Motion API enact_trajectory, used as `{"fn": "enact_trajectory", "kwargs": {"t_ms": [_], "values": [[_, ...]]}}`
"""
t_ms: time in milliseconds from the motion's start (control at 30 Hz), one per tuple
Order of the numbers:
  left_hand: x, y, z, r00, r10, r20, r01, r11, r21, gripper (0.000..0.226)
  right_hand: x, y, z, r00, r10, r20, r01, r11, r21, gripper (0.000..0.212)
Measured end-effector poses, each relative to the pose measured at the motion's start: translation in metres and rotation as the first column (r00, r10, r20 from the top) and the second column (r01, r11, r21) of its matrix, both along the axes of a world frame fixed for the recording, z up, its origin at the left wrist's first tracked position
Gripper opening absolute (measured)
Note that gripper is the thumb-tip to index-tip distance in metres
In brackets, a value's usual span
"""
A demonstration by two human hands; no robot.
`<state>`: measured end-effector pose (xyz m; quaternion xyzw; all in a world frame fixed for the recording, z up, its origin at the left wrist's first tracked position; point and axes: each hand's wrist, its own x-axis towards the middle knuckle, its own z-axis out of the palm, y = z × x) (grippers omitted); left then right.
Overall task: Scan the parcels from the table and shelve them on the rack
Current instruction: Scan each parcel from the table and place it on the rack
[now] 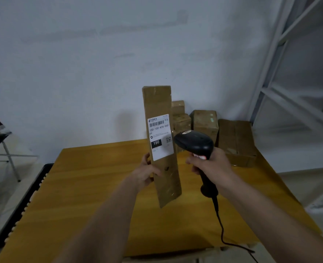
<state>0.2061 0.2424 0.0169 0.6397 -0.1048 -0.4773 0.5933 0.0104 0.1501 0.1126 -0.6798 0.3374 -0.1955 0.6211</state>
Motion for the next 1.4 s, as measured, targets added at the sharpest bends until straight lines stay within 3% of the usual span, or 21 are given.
{"fn": "enact_trajectory", "kwargs": {"t_ms": [300, 433, 667, 1167, 1300, 1400], "values": [[-0.009, 0.018, 0.005, 0.990, -0.143, -0.001, 0.143, 0.989, -0.040, 0.082, -0.022, 0.039, 0.009, 0.998, 0.020, 0.053, -0.016, 0.997, -0.070, 0.011], [-0.014, 0.023, 0.007, 0.979, -0.204, -0.017, 0.203, 0.978, -0.044, 0.092, -0.029, 0.050, 0.011, 0.997, 0.013, 0.077, -0.008, 0.998, -0.068, 0.013], [-0.026, 0.026, 0.006, 0.977, -0.204, -0.061, 0.198, 0.976, -0.093, 0.080, -0.041, 0.063, 0.010, 0.994, -0.010, 0.107, 0.018, 0.997, -0.075, 0.010], [-0.074, -0.010, 0.002, 0.949, -0.313, -0.030, 0.308, 0.946, -0.102, 0.091, -0.100, 0.059, 0.009, 0.963, -0.230, 0.141, 0.234, 0.972, -0.013, 0.016], [-0.112, -0.037, 0.016, 0.897, -0.439, 0.043, 0.441, 0.890, -0.116, 0.093, -0.137, 0.041, 0.016, 0.931, -0.326, 0.163, 0.327, 0.945, 0.023, 0.015], [-0.153, -0.060, 0.026, 0.775, -0.626, 0.092, 0.631, 0.775, -0.042, 0.090, -0.180, 0.023, 0.016, 0.885, -0.434, 0.169, 0.429, 0.901, 0.067, 0.021]]}}
